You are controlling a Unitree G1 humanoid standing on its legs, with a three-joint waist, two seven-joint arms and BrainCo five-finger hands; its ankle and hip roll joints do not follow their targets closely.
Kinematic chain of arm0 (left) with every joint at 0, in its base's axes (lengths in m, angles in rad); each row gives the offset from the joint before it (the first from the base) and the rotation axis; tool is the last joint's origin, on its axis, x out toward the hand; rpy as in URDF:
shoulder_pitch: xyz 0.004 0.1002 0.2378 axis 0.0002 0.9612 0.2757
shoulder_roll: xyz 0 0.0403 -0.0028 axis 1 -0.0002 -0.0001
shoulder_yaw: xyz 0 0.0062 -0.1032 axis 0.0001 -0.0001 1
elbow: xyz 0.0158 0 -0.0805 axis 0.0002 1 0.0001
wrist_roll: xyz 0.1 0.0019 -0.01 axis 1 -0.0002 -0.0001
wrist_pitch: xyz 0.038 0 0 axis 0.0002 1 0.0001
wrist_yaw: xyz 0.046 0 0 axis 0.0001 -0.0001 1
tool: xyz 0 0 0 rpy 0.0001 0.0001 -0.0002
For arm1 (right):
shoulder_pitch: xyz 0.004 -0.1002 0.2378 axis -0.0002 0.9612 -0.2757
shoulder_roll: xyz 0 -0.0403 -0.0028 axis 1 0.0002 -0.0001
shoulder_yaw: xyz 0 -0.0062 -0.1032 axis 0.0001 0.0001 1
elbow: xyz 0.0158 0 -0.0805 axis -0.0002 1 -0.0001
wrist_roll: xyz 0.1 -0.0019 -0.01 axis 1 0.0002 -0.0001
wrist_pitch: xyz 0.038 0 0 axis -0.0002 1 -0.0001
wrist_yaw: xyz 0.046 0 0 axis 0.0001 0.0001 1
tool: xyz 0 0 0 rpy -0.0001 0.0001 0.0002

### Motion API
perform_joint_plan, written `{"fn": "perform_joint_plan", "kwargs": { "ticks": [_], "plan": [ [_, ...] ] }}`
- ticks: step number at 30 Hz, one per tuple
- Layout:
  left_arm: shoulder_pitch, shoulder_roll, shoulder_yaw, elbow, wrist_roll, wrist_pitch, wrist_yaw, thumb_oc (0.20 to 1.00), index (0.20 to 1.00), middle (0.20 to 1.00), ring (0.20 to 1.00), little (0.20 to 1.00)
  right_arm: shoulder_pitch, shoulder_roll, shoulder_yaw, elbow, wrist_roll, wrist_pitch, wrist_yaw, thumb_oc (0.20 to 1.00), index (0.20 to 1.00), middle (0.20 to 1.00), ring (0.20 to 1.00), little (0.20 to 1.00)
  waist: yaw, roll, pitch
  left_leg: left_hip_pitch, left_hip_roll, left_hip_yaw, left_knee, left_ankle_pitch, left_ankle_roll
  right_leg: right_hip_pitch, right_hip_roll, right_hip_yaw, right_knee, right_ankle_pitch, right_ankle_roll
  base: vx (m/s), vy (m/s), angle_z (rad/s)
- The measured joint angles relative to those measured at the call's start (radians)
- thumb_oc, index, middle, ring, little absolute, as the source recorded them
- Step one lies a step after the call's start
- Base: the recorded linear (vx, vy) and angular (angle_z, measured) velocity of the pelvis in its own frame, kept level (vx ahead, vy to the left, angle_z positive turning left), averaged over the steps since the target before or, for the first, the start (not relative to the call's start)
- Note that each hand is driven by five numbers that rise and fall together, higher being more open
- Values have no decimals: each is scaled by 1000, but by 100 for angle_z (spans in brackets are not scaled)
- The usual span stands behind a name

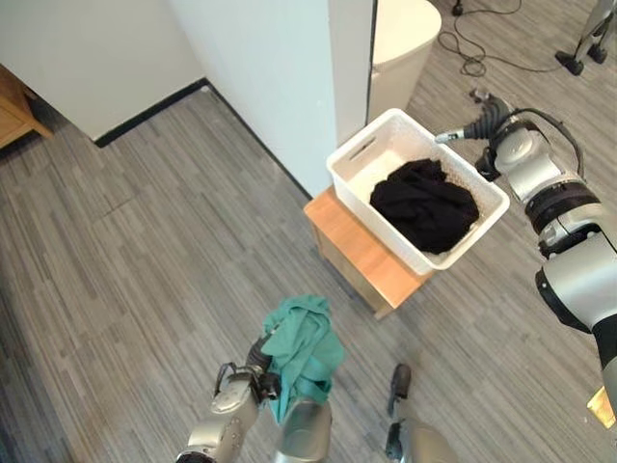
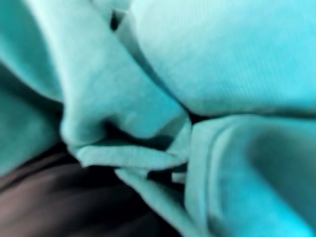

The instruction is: Pick up bed clothes into laundry basket.

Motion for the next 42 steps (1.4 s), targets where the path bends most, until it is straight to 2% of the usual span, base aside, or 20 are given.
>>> {"fn": "perform_joint_plan", "kwargs": {
  "ticks": [2, 5, 8, 9, 10, 11, 12, 15, 16, 17, 19, 23, 24, 27, 29, 30, 35, 38, 39, 42],
  "plan": [
    [-8, 2, 14, -5, 0, -1, 0, 200, 200, 200, 200, 200, 1, -11, 23, -47, 30, -6, 22, 1000, 1000, 1000, 1000, 1000, -6, -5, 3, 16, 1, 3, -7, 0, 0, 11, 1, 3, 0, 0, 0, 0, 28, -5],
    [5, 45, 41, -69, 2, -1, 0, 200, 200, 200, 200, 200, 13, -79, 21, -242, 96, -11, 29, 1000, 1000, 1000, 1000, 1000, -25, -21, 12, 25, 3, 11, -15, 0, 0, 11, 2, 17, 0, 0, 0, 2, 21, -11],
    [17, 111, 80, -148, 4, -7, 4, 200, 200, 200, 200, 200, 83, -150, -57, -484, 131, -47, 16, 1000, 1000, 1000, 1000, 1000, -44, -33, 13, 54, 2, 34, -30, 2, 3, 25, -2, 32, 0, 1, 2, 52, 48, -16],
    [-10, 149, 81, -200, 17, 15, 8, 200, 200, 200, 200, 200, 228, -189, -205, -664, 141, -40, 7, 1000, 1000, 1000, 1000, 1000, -52, -36, 13, 66, 2, 39, -34, 1, 3, 31, -1, 41, 0, -1, 2, 44, 24, 1],
    [-14, 217, 84, -301, 24, 22, 8, 200, 200, 200, 200, 200, 431, -197, -411, -900, 158, -70, -15, 1000, 1000, 1000, 1000, 1000, -50, -43, 12, 71, 4, 34, -35, 1, 3, 36, 1, 39, 0, -3, 1, 25, 20, 6],
    [-20, 250, 89, -348, 28, 9, 6, 200, 200, 200, 200, 200, 545, -188, -491, -1007, 169, -110, -26, 1000, 1000, 1000, 1000, 1000, -49, -45, 11, 75, 4, 34, -36, 1, 3, 45, 0, 40, 0, -3, 1, 53, 30, -22],
    [-119, 288, 125, -362, 51, -17, 12, 200, 200, 200, 200, 200, 713, -173, -516, -1056, 182, -132, -31, 1000, 1000, 1000, 1000, 1000, -75, -33, 10, 114, -1, 62, -37, -9, 8, 69, -10, 57, 0, -5, 5, 66, 33, -25],
    [-304, 326, 132, -397, 95, -28, 29, 200, 200, 200, 200, 200, 1062, -96, -661, -1101, 216, -120, -23, 1000, 1000, 1000, 1000, 1000, -121, -26, 0, 123, -5, 62, -38, -15, 9, 83, -17, 57, 0, -10, 12, 42, 12, -10],
    [-343, 323, 142, -402, 99, -45, 35, 200, 200, 200, 200, 200, 1129, -86, -672, -1096, 222, -95, -23, 1000, 1000, 1000, 1000, 1000, -138, -23, -1, 121, -6, 66, -38, -17, 9, 72, -18, 66, 0, -11, 12, 57, 2, -33],
    [-380, 313, 160, -395, 100, -57, 39, 200, 200, 200, 200, 200, 1169, -91, -673, -1098, 220, -74, -17, 1000, 1000, 1000, 1000, 1000, -167, -19, -4, 119, -6, 84, -38, -24, 9, 63, -18, 84, 0, -12, 17, 64, -7, -33],
    [-464, 282, 114, -348, 103, -54, 46, 200, 200, 200, 200, 200, 1290, -88, -718, -1125, 213, -71, 0, 1000, 1000, 1000, 1000, 1000, -228, 3, -30, 126, -1, 96, -38, -24, 9, 62, -12, 95, 0, -9, 14, 77, 9, -28],
    [-531, 285, 83, -317, 139, -42, 47, 200, 200, 200, 200, 200, 1380, -97, -809, -1182, 201, -73, 24, 1000, 1000, 1000, 1000, 1000, -289, 22, -54, 142, 19, 141, -40, -34, 7, 58, 9, 132, 0, -4, 8, 54, 5, -31],
    [-542, 292, 78, -316, 139, -41, 46, 200, 200, 200, 200, 200, 1410, -77, -852, -1210, 202, -80, 33, 1000, 1000, 1000, 1000, 1000, -290, 27, -64, 139, 22, 141, -40, -35, 5, 55, 13, 133, 0, -4, 7, 32, 0, -19],
    [-584, 298, 78, -265, 138, -43, 56, 200, 200, 200, 200, 200, 1468, -94, -873, -1210, 201, -83, 40, 1000, 1000, 1000, 1000, 1000, -325, 35, -81, 144, 37, 149, -40, -40, -1, 51, 29, 141, 0, -2, 3, 28, -3, -12],
    [-628, 308, 52, -214, 138, -43, 72, 200, 200, 200, 200, 200, 1513, -46, -902, -1209, 205, -83, 39, 1000, 1000, 1000, 1000, 1000, -330, 36, -89, 143, 43, 159, -40, -40, -1, 47, 35, 147, 0, 0, 0, 8, -10, -12],
    [-680, 321, 21, -142, 138, -42, 79, 200, 200, 200, 200, 200, 1554, -10, -875, -1209, 222, -82, 52, 1000, 1000, 1000, 1000, 1000, -336, 37, -95, 143, 46, 165, -41, -41, -3, 43, 38, 156, 0, 2, -3, 0, -25, -13],
    [-860, 362, -103, 93, 178, -34, 94, 200, 200, 200, 200, 200, 1628, -1, -762, -1205, 247, -66, 118, 1000, 1000, 1000, 1000, 1000, -369, 34, -119, 113, 48, 165, -45, -39, -6, 13, 36, 155, 0, 0, -3, -6, -8, -3],
    [-915, 363, -142, 193, 212, -32, 104, 200, 200, 200, 200, 200, 1627, -1, -763, -1202, 253, -60, 123, 1000, 1000, 1000, 1000, 1000, -380, 28, -127, 108, 47, 170, -45, -36, -5, 5, 39, 157, 0, 3, -3, -30, -26, -5],
    [-990, 364, -195, 327, 261, -12, 106, 200, 200, 200, 200, 200, 1637, 0, -762, -1200, 253, -60, 124, 1000, 1000, 1000, 1000, 1000, -383, 14, -143, 94, 47, 183, -43, -36, -6, -14, 41, 165, 0, 6, -3, -35, -16, -15],
    [-1049, 373, -224, 460, 335, 10, 111, 200, 200, 200, 200, 200, 1641, 0, -772, -1200, 253, -61, 119, 1000, 1000, 1000, 1000, 1000, -400, -6, -148, 72, 49, 192, -40, -34, -7, -38, 42, 172, 0, 13, -3, -35, -12, -11]
  ]
}}
